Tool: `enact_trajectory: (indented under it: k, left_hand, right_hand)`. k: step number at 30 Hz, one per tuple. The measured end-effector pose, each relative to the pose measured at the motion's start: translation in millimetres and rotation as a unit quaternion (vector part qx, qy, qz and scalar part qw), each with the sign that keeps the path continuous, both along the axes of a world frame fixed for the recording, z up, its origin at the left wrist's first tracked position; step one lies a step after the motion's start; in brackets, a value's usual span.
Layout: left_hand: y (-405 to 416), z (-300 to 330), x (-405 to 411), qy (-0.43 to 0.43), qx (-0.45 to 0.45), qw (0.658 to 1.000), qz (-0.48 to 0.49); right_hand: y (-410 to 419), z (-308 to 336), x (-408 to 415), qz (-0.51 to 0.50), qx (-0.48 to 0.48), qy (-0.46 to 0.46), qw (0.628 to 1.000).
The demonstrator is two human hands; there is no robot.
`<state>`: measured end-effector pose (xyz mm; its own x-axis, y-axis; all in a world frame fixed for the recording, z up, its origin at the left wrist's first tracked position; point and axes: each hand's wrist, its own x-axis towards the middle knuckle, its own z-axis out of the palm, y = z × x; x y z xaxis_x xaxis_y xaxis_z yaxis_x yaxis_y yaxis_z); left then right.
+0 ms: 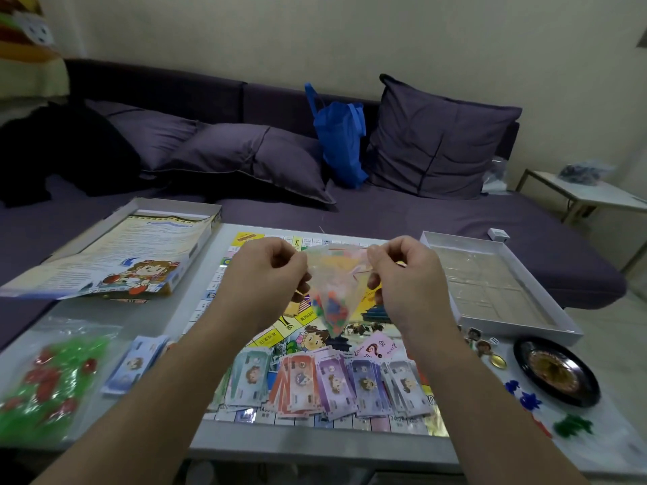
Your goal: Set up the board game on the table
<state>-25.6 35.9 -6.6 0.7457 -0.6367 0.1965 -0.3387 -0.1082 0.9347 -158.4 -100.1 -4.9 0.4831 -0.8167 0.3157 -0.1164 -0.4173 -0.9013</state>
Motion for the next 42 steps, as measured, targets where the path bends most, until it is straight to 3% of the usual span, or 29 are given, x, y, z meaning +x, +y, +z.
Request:
enact_trajectory:
  k: [2,4,7,10,13,17,22,28,35,38,42]
  left_hand:
    - [2,-4,0,-0.161,0.055,0.985,0.036]
    - [2,-8,-2,-0.224,0.061,0.971,0.061]
    - [-1,-7,-3,-0.123,-0.001,0.992,0.026]
    - [-2,-8,-8,0.002,-0.004,0.996,-0.093]
    - [-7,-19,-15,-0.05,0.024,0.989,-0.139]
    - [-10,-21,-21,-0.11,-0.051,0.988,-0.1]
    - [-7,-16,-15,-0.295,-0.028,0.951,-0.083]
    - [-3,-20,4,-0.348,-0.046,0.936,-0.03]
    - [1,-14,0,-0.295,-0.035,0.955,-0.014]
    - [1,-9,-6,-0.126,-0.037,0.989,-0.07]
    - [-4,-9,-9,0.032,-0.065,0.992,-0.102]
  right_hand:
    - [0,0,-4,-0.028,-0.206,0.067,0.976]
    - [1,1,-6,-0.035,-0.304,0.079,0.949]
    - [-4,1,-5,-0.035,-0.265,0.035,0.963]
    - [-3,6,-5,-0.015,-0.179,0.001,0.984]
    - [4,12,-5,0.018,-0.145,-0.011,0.989]
    - [6,13,-6,0.075,-0.107,-0.035,0.991]
    - [-1,10,-6,0.108,-0.167,-0.005,0.98]
    - [-10,10,-13,0.062,-0.27,0.047,0.96]
    - [-16,10,-21,0.084,-0.263,0.062,0.959]
    - [-10,10,-19,0.114,-0.195,0.028,0.974]
    - [-4,11,-16,0.156,-0.091,-0.027,0.983]
